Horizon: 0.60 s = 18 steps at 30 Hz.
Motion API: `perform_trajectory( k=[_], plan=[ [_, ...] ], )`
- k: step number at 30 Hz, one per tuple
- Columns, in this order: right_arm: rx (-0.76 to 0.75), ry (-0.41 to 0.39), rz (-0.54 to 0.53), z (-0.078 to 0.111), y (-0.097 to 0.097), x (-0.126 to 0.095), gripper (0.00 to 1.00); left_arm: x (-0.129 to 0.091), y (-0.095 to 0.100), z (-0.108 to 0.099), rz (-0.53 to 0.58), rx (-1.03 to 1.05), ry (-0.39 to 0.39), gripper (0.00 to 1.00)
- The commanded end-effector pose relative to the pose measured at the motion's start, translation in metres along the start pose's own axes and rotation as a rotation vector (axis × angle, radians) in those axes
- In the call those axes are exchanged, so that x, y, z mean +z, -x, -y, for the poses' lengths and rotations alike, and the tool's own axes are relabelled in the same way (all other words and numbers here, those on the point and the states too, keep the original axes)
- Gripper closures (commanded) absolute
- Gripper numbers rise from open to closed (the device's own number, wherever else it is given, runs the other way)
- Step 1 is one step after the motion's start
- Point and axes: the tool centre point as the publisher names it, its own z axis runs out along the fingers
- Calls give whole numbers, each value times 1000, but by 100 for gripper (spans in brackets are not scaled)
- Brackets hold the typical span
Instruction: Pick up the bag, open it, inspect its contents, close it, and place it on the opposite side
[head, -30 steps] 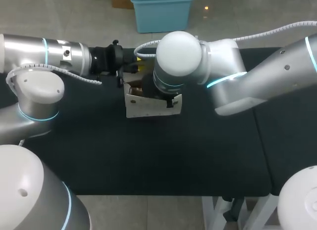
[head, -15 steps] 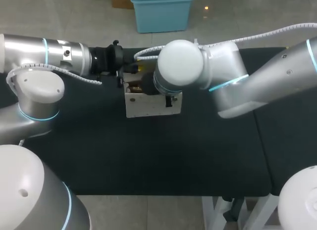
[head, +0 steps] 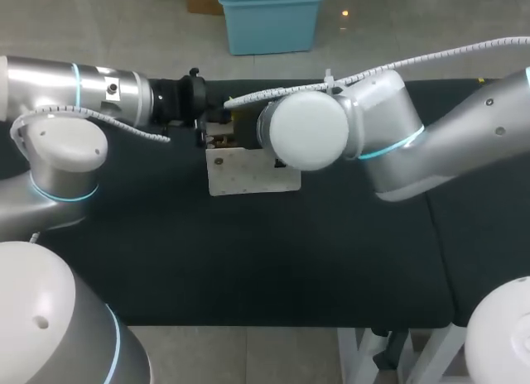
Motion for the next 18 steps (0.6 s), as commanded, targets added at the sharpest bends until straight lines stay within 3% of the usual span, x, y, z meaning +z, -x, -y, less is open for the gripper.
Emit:
perform_trajectory(
  k=[1,8,18],
  plan=[
    [-2,5,59,3,6,-23,100,0,0,0,5,1,-2,100],
    [-28,12,151,2,22,-53,100,-3,4,6,6,-29,-15,100],
    [-55,1,242,9,25,-94,100,-11,11,19,-65,-159,-77,100]
  ],
)
